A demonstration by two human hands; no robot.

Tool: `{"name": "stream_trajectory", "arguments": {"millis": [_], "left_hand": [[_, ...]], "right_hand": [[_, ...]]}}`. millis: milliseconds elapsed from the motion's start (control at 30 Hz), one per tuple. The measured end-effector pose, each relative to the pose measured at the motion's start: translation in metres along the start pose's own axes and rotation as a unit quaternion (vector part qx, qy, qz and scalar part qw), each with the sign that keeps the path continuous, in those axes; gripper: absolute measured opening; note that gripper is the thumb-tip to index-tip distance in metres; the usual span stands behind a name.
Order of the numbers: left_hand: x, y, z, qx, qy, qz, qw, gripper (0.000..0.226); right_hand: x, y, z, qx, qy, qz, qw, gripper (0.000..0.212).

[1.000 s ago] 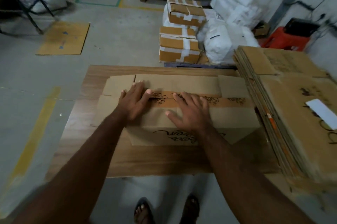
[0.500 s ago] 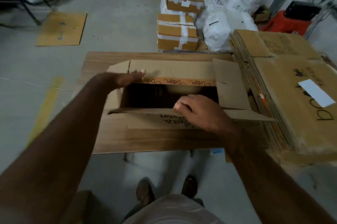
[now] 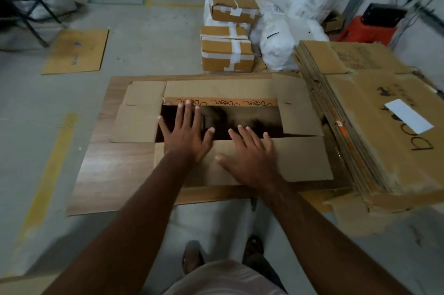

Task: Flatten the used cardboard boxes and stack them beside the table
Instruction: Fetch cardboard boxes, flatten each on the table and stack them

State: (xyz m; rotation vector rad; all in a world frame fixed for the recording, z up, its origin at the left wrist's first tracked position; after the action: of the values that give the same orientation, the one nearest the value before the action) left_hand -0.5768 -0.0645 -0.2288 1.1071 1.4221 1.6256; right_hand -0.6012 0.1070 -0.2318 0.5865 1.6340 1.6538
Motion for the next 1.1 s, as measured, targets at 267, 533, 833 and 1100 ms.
{"name": "stream_trajectory", "arguments": {"millis": [267,533,833,1100], "left_hand": [[0.011,-0.010,-0.011,-0.029,-0.006,0.056,0.998,0.086],[0.005,-0.018,-0.018,-0.031,0.004,0.024,0.999,0.101],[0.011,-0.024,-0.022,-0.070,0.013,-0.004,0.997,0.085],[0.029,-0.025,-0.019,-0.074,0.067,-0.016,0.995,0.093]], "right_hand": [[0.060,0.052,-0.021,0.047,-0.104,0.016,0.993,0.082],[0.202,0.091,-0.008,0.085,-0.247,0.037,0.965,0.090],[0.241,0.032,-0.007,0.050,-0.217,-0.234,0.946,0.100],[0.170,0.060,-0.035,0.062,-0.050,-0.030,0.996,0.093]]}}
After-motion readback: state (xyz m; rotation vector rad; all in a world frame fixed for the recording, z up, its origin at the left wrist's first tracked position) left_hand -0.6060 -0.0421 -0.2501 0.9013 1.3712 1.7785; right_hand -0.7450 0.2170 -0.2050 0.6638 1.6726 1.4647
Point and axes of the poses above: each hand's wrist, its own z-axis away from the middle knuckle, its own y-axis out of the back of the hand, x = y × z, the point moved 10 cm from there along -z, towards the middle knuckle, and after that the axes turned 4 degrees about y, right-handed, at the moved point
